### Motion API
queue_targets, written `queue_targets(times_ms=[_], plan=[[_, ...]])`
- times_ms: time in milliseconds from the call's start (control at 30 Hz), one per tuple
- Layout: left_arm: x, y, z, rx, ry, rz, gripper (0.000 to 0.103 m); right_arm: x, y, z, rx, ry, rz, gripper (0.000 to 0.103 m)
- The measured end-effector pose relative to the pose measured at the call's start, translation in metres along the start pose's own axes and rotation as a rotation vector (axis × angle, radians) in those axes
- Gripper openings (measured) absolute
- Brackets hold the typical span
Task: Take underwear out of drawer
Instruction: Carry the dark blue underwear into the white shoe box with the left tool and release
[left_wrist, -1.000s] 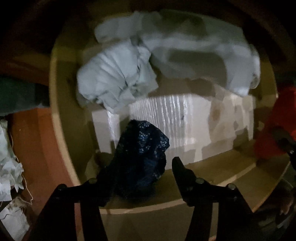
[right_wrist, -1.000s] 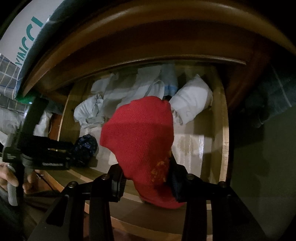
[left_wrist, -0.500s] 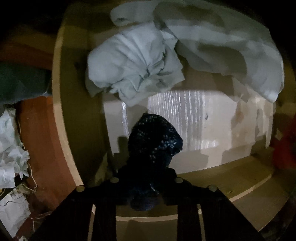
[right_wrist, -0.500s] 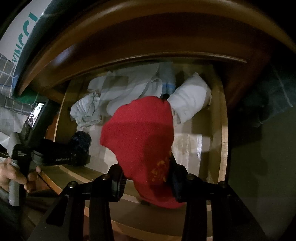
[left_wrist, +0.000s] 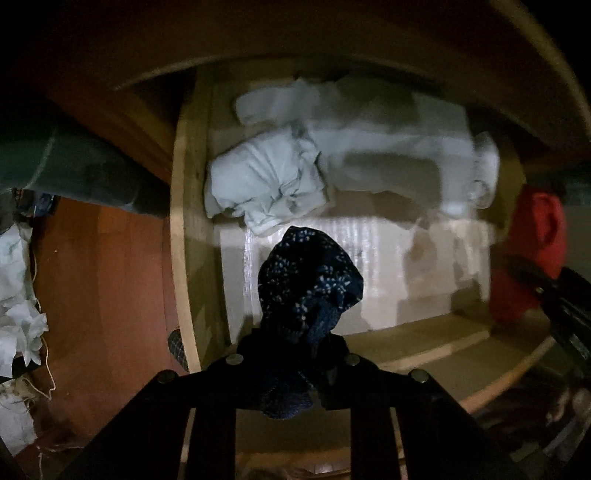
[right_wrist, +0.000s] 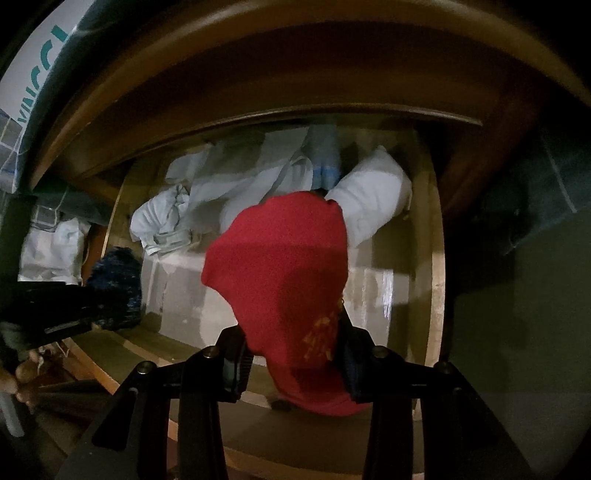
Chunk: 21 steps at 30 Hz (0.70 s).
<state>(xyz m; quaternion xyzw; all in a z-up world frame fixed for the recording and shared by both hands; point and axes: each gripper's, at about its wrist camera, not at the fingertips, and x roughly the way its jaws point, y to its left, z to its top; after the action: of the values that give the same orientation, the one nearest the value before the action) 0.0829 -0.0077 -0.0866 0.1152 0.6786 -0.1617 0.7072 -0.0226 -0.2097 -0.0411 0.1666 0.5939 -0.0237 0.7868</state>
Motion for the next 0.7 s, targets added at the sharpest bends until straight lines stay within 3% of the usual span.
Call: queue_targets(times_ms=[433, 700], plan=[[-0.078, 0.001, -0.019, 0.001, -0.226, -0.028, 0.018, -0.003, -0.001, 0.002, -0.008, -0.025, -0.031, 0.036], [-0.121, -0.004, -0.032, 0.001, -0.322, -0.033, 0.018, -0.007, -0.002, 0.001, -0.004, -0.034, -0.024, 0.036]])
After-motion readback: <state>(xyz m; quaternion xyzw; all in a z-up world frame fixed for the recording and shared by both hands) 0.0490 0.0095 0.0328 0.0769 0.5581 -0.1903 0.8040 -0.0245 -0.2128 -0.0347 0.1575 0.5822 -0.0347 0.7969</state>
